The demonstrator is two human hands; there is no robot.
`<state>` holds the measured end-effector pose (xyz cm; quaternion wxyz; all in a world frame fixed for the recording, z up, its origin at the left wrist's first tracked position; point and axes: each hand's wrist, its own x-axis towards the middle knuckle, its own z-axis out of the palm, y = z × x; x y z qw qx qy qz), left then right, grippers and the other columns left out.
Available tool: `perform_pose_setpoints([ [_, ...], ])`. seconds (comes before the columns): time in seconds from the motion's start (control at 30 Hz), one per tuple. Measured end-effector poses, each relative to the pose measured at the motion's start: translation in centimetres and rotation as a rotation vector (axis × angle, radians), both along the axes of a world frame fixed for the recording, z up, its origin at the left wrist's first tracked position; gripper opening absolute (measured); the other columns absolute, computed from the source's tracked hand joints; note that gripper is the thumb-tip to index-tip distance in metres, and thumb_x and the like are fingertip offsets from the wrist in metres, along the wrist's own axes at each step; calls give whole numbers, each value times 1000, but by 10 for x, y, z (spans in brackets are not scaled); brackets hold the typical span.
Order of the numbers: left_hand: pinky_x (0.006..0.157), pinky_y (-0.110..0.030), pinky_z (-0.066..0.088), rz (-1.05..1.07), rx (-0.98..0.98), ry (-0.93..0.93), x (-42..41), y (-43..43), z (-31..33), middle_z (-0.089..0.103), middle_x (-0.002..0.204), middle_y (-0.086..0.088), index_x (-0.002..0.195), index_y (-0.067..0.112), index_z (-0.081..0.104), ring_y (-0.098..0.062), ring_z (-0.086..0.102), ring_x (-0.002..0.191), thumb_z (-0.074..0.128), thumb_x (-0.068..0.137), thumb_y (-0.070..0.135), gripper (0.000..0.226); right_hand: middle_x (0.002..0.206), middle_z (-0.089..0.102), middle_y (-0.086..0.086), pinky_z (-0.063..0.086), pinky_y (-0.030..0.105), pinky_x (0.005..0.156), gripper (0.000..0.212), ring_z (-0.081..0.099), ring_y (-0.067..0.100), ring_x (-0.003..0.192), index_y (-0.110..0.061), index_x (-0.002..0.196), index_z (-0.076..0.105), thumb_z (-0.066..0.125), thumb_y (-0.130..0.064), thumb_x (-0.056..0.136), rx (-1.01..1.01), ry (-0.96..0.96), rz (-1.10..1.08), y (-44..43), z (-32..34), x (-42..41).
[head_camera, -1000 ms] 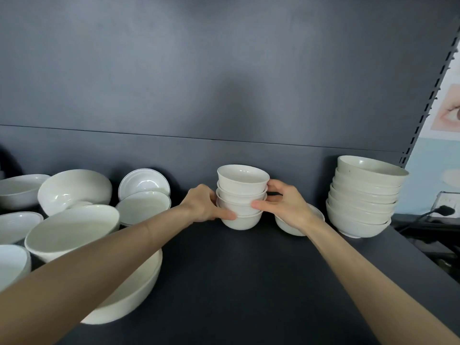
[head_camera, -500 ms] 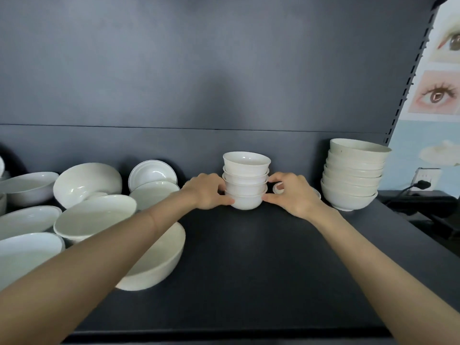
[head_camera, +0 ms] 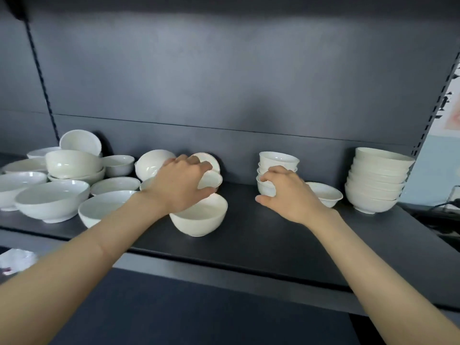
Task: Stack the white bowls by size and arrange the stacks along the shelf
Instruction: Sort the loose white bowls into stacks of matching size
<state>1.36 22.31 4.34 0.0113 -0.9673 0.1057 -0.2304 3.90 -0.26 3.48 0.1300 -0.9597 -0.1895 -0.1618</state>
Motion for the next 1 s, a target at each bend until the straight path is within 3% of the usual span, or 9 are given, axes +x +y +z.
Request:
perform_pose_setpoints([
  [0.17, 96, -39, 40, 113, -147, 1, -52, 50, -21, 55, 128, -4, 134, 22, 50, -28, 50, 119, 58, 88, 47, 52, 144, 39, -1, 37, 35, 105, 55, 39, 19, 130, -18, 136, 48, 62, -42, 88, 90, 90, 144, 39, -20, -23],
  [0.33, 97, -44, 40, 164, -197, -49, -74, 89, -43, 58, 128, -9, 129, 16, 57, -34, 50, 120, 67, 83, 44, 54, 143, 38, -4, 40, 42, 102, 62, 38, 20, 130, -20, 137, 46, 66, -46, 83, 103, 127, 164, 66, -33, -33],
  [0.63, 107, -46, 33, 167, -452, -54, -68, 157, -89, 37, 145, -17, 136, 7, 47, -38, 34, 131, 80, 72, 42, 80, 156, 17, -1, 28, 42, 112, 86, 13, 19, 142, -24, 146, 32, 74, -48, 75, 227, 193, 26, 110, -56, -42],
  [0.83, 113, -33, 27, 18, -765, 39, -54, 174, -103, 21, 150, -11, 145, 8, 27, -27, 22, 140, 82, 68, 39, 99, 157, 15, 1, 26, 36, 111, 91, 14, 20, 143, -26, 146, 31, 77, -47, 71, 334, 199, -94, 131, -67, -40],
  [0.93, 102, -16, 24, -28, -883, 110, -53, 179, -106, 22, 149, -5, 148, 12, 19, -16, 29, 135, 83, 69, 36, 105, 158, 13, 1, 23, 37, 113, 94, 13, 22, 144, -25, 147, 30, 79, -47, 70, 347, 205, -144, 137, -69, -37],
  [1.0, 98, -14, 23, -54, -937, 142, -52, 181, -106, 23, 149, -2, 149, 15, 16, -10, 31, 130, 84, 69, 34, 107, 158, 14, 0, 24, 38, 113, 96, 13, 22, 143, -26, 147, 29, 79, -49, 68, 333, 202, -164, 141, -69, -36],
])
